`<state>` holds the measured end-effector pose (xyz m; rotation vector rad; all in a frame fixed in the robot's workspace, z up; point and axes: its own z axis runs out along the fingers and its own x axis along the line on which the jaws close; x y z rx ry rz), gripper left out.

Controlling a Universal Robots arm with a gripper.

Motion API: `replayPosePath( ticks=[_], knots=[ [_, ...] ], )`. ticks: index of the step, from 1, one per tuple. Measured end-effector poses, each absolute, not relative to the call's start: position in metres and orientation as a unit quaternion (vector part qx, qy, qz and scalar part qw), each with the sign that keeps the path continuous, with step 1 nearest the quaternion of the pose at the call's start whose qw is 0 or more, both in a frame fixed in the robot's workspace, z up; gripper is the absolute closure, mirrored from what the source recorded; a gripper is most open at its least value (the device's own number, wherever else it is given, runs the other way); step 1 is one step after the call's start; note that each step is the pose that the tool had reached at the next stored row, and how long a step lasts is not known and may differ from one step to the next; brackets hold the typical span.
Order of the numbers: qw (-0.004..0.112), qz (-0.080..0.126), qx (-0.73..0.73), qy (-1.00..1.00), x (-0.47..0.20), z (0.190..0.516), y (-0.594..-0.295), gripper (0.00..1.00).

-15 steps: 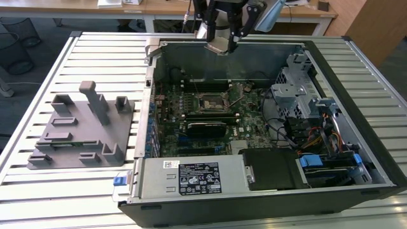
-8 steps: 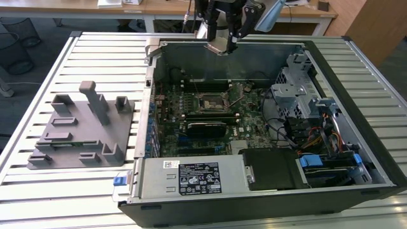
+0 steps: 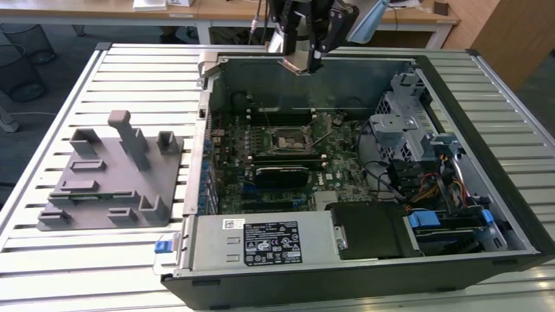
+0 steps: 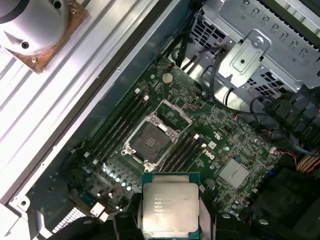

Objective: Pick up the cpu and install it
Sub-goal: 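Place the cpu into insertion slot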

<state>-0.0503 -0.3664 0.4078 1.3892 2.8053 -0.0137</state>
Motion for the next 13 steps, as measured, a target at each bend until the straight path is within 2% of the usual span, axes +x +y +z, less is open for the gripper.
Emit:
replayPosePath(
  ticks=[13],
  knots=[
    [0.005,-0.005,0.517,0.856,-0.0503,0.4067,-0.3643,0.46]
  ],
)
